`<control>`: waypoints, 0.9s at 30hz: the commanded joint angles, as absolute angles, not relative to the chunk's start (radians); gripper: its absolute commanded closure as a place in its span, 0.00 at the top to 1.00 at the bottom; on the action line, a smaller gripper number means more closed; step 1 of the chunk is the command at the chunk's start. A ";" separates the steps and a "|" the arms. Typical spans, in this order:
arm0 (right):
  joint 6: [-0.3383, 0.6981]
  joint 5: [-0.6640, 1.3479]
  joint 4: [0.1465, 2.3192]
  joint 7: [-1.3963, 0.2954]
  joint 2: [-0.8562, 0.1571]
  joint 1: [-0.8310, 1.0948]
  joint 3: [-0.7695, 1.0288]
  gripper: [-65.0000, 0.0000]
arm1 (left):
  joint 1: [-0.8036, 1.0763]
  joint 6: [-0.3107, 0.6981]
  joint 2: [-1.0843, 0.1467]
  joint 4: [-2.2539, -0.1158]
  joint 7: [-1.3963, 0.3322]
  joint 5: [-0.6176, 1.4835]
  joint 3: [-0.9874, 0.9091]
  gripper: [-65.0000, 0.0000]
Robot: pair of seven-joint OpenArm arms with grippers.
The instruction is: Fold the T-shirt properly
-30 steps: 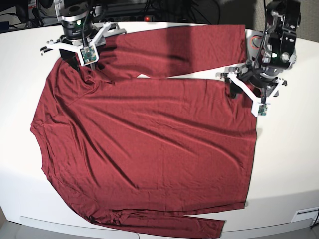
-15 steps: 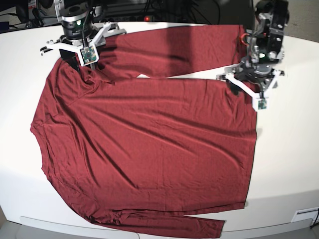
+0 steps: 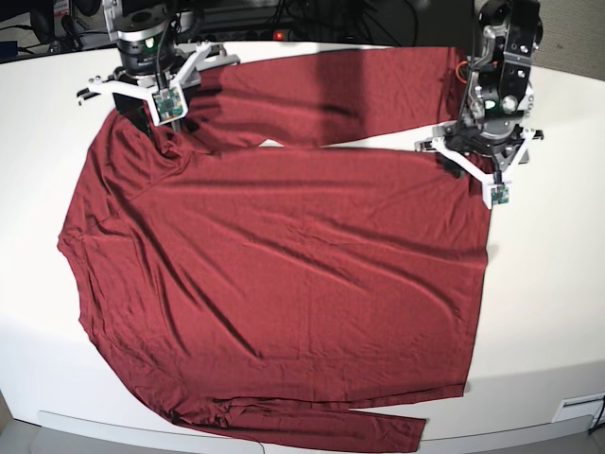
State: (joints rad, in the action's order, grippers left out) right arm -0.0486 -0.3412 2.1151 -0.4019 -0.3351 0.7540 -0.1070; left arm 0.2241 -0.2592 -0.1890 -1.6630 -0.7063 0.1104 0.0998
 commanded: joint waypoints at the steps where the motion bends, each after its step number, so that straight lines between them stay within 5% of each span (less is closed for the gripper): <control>1: -0.060 -0.352 2.134 -0.385 -0.341 0.760 -0.105 0.33 | 0.216 -0.259 -0.197 -1.676 -0.696 0.092 0.098 0.32; 4: -0.060 -0.352 2.134 -0.381 -0.341 0.760 -0.105 0.33 | 0.216 -0.259 -0.197 -1.676 -0.694 0.048 0.098 0.00; 20: -0.060 -0.266 2.044 -0.397 -0.308 0.596 -0.105 0.34 | 0.216 -0.259 -0.197 -1.676 -0.695 -0.023 0.098 0.00; 24: -0.060 -0.250 1.947 -0.390 -0.214 0.520 -0.105 0.56 | 0.216 -0.259 -0.197 -1.676 -0.696 -0.022 0.098 0.00; 27: -0.060 -0.245 1.876 -0.398 -0.168 0.482 -0.105 0.58 | 0.216 -0.259 -0.197 -1.676 -0.695 -0.023 0.098 0.00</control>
State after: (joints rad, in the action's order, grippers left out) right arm -0.0460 -0.2302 1.8587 -0.4171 -0.1604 0.4847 -0.1078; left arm 0.2245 -0.2554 -0.1909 -1.6623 -0.7101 -0.0078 0.0998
